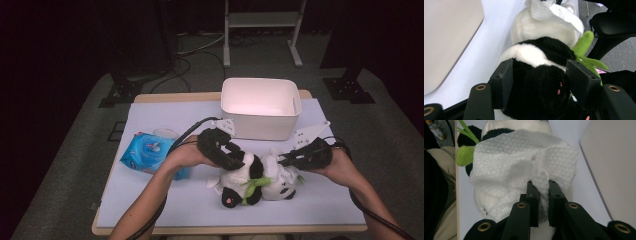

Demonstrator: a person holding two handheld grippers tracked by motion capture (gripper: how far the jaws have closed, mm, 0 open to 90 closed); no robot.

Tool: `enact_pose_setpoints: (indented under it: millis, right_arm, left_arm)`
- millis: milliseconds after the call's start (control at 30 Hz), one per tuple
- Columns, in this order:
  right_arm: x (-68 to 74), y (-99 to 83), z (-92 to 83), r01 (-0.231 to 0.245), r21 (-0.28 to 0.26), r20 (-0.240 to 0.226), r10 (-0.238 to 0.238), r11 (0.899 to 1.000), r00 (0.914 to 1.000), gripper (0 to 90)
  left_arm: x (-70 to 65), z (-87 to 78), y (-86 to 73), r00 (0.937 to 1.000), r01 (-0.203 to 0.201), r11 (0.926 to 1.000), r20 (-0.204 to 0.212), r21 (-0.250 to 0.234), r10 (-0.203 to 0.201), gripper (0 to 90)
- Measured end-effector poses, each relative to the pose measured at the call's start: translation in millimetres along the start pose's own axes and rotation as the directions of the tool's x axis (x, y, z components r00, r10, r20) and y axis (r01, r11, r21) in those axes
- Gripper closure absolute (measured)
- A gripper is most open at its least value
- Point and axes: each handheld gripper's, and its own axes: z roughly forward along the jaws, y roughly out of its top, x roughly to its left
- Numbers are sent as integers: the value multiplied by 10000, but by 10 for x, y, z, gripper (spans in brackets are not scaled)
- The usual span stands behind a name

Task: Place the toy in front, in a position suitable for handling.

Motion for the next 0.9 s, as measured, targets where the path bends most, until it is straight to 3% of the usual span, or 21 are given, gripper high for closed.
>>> enact_pose_setpoints:
  millis: [367,600,733,900]
  right_arm:
    - [18,-18,-2,1,-16,63,-1,10000,10000,810]
    - [75,-19,-15,188,33,145,-188,9998,9997,811]
    - [103,-36,-24,267,9,139,-267,9996,9995,811]
    - [111,-46,-41,264,35,-30,-264,9996,9996,811]
  left_arm:
    - [34,-239,18,9999,105,9994,-49,-341,-107,438]
    - [112,-307,1,9988,452,9971,-137,-620,-461,453]
    - [147,-278,-14,9974,720,9955,14,-616,-721,437]
    - [158,-177,-55,9920,1101,9933,656,-341,-1077,408]
